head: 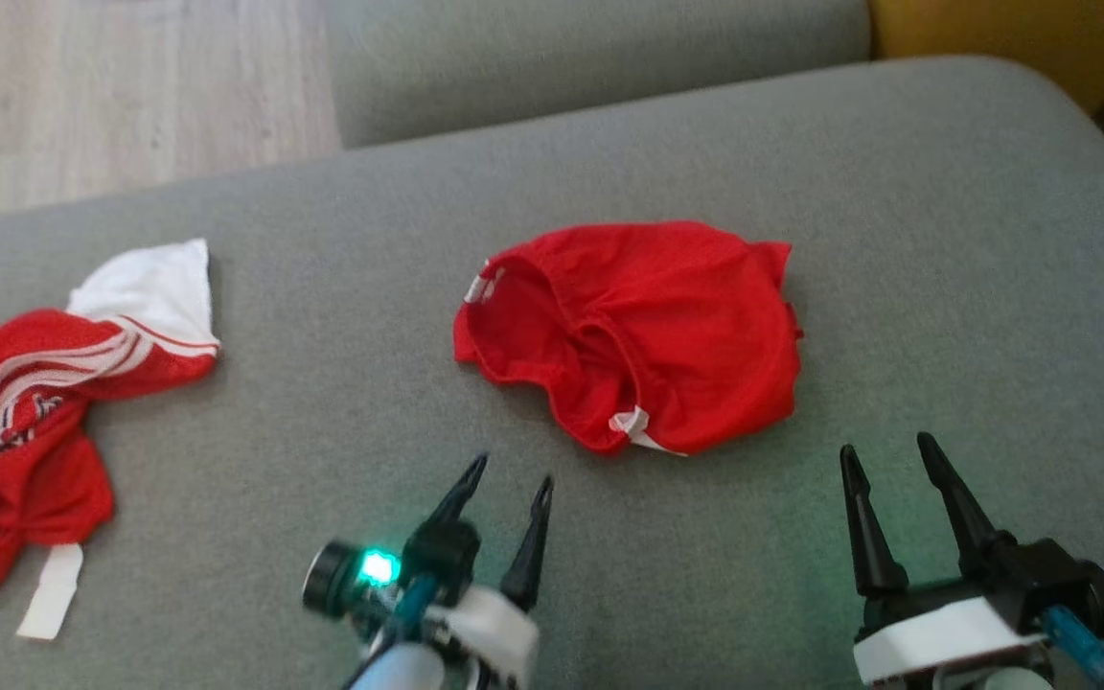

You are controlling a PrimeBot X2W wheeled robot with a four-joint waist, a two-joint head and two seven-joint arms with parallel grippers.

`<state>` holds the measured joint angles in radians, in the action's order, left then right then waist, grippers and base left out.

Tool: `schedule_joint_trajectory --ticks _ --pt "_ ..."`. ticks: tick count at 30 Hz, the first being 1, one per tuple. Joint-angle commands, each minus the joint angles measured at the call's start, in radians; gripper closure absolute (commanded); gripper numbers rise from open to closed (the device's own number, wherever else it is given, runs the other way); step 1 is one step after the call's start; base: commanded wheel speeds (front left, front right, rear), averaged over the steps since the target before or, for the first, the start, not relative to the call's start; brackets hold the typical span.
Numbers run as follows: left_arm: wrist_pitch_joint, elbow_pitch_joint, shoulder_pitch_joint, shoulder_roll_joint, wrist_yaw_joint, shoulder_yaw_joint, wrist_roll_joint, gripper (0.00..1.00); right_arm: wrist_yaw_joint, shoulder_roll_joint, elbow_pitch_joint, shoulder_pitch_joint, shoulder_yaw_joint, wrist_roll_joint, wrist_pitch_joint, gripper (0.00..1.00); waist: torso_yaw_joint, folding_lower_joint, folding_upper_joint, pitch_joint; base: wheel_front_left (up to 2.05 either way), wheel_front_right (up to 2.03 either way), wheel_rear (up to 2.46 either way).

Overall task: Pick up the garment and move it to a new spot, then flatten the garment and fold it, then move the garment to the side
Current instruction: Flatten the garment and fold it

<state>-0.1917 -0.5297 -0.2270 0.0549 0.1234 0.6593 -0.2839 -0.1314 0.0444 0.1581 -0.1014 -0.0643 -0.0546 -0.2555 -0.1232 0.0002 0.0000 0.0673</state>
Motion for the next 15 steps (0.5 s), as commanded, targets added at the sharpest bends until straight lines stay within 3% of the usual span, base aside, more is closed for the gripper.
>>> schedule_joint_trajectory --ticks 1,8,15 --pt "0.004 0.017 -0.073 -0.005 0.006 -0.009 -0.014 0.00 0.001 0.006 -0.034 0.050 -0.030 -0.006 -0.006 0.00 -0.024 -0.0002 0.0000 0.032 0.00 0.00 0.00" --pt "0.123 -0.055 -0.241 -0.005 -0.008 0.136 -0.066 0.00 0.001 0.006 -0.028 0.076 -0.041 -0.004 -0.006 0.00 -0.054 -0.0002 0.0000 0.072 0.00 0.00 0.00" --pt "0.194 -0.067 -0.315 -0.005 0.005 0.216 -0.127 0.00 0.001 0.006 -0.023 0.094 -0.049 -0.013 -0.006 0.00 -0.079 -0.0002 0.0000 0.088 0.00 0.00 0.00"
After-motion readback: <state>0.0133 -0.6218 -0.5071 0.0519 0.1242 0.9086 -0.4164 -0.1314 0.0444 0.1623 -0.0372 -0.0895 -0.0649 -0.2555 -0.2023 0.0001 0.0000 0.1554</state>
